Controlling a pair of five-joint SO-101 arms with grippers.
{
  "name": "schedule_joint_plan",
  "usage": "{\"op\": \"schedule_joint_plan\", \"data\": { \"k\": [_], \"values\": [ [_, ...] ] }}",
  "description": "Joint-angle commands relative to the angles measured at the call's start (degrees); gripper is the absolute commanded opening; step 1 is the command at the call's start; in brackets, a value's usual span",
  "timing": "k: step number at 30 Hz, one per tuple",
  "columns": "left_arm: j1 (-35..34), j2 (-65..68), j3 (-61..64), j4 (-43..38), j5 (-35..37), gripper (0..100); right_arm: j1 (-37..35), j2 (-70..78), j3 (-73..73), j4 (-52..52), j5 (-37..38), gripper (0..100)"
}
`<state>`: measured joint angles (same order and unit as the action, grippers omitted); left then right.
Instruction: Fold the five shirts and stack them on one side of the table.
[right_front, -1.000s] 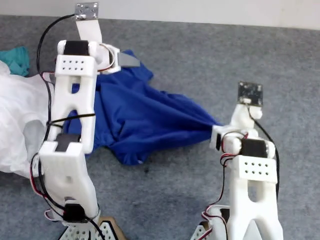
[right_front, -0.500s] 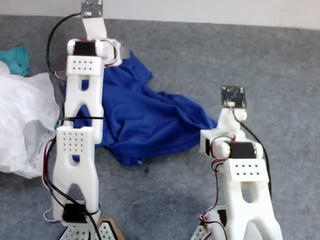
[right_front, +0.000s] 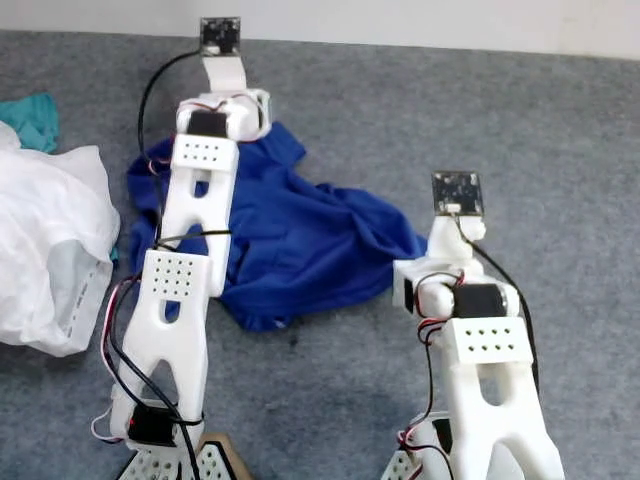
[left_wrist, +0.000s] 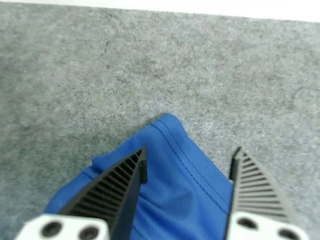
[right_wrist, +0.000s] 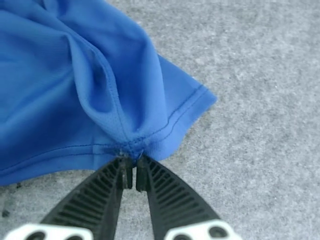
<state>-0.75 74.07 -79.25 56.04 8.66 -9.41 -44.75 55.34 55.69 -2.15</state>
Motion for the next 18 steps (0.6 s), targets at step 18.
{"op": "schedule_joint_plan", "data": {
  "k": [18],
  "values": [
    [0.1,8.0,-2.9,-12.1,-0.5,1,-1.5,-1.8,0.5,-1.2,0.5,0.5]
  ]
}}
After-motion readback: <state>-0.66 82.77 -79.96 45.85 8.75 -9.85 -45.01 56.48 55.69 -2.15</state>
